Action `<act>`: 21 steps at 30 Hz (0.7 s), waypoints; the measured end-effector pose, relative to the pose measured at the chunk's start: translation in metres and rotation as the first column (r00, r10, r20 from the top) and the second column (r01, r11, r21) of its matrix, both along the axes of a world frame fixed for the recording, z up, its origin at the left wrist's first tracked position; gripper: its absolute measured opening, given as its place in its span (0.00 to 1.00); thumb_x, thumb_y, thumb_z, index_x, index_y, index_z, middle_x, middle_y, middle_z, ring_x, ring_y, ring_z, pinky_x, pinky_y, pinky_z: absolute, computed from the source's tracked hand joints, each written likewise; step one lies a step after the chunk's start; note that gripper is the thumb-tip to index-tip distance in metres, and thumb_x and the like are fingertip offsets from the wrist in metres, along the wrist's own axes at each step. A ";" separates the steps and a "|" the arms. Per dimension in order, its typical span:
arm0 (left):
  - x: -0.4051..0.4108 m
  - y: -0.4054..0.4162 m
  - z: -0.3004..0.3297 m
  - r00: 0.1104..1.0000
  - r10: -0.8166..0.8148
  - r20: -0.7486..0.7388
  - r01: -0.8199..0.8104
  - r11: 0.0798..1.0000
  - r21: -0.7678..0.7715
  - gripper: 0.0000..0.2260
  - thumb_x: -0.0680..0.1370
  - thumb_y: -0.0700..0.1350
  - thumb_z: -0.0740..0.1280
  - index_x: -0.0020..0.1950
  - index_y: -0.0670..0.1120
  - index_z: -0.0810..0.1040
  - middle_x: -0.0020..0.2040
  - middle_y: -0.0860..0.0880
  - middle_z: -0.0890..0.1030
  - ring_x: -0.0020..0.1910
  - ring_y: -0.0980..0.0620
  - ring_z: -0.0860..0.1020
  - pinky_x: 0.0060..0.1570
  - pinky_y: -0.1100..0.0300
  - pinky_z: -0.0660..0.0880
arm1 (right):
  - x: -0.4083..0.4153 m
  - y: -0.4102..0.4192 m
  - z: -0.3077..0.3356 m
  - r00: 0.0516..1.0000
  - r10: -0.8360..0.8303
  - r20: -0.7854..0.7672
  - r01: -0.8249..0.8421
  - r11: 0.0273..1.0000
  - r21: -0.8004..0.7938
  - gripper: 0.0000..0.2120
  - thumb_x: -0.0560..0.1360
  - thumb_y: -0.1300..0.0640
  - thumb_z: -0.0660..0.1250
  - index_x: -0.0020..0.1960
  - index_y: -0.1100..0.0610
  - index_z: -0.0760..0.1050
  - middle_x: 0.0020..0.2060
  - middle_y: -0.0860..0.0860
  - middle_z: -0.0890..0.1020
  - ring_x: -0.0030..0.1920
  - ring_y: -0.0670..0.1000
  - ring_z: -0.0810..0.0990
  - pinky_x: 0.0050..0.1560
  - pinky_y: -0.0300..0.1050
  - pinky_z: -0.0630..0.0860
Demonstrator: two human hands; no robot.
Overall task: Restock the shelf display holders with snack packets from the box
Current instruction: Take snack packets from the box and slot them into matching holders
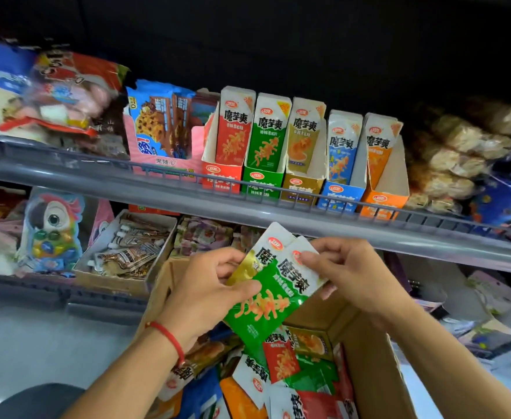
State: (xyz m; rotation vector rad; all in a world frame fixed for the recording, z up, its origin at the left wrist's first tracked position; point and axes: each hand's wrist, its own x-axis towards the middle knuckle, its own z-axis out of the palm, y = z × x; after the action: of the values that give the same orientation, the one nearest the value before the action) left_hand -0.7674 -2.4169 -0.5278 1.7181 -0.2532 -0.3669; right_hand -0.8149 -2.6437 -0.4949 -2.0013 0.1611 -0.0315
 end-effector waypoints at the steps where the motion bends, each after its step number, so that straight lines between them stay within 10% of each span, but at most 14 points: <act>1: 0.003 0.002 0.001 1.000 0.008 0.016 -0.008 1.000 -0.015 0.12 0.72 0.35 0.77 0.50 0.48 0.83 0.43 0.52 0.88 0.42 0.53 0.87 0.38 0.62 0.82 | 0.006 -0.001 0.007 0.999 0.015 -0.045 -0.012 0.997 0.070 0.09 0.78 0.53 0.71 0.51 0.59 0.83 0.41 0.56 0.88 0.36 0.53 0.83 0.34 0.44 0.80; 12: 0.021 0.017 0.007 0.996 -0.059 -0.067 0.039 0.964 -0.263 0.31 0.67 0.26 0.77 0.65 0.48 0.77 0.55 0.50 0.86 0.56 0.50 0.84 0.54 0.52 0.81 | 0.060 -0.001 0.058 0.995 -0.099 -0.033 0.103 0.978 0.180 0.16 0.71 0.55 0.74 0.49 0.68 0.80 0.41 0.62 0.86 0.29 0.50 0.81 0.24 0.37 0.75; 21: 0.027 0.025 0.011 0.998 0.044 0.036 -0.035 0.975 -0.220 0.25 0.69 0.33 0.79 0.60 0.52 0.79 0.52 0.51 0.87 0.52 0.50 0.86 0.55 0.45 0.81 | 0.079 -0.004 0.062 0.995 -0.057 -0.086 0.077 0.964 0.255 0.09 0.74 0.56 0.73 0.45 0.63 0.83 0.42 0.62 0.86 0.30 0.49 0.78 0.23 0.36 0.72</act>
State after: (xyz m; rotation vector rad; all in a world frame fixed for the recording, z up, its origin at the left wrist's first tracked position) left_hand -0.7407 -2.3922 -0.5164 1.5119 -0.2785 -0.2647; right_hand -0.7358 -2.6474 -0.4326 -1.7372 0.2696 0.0230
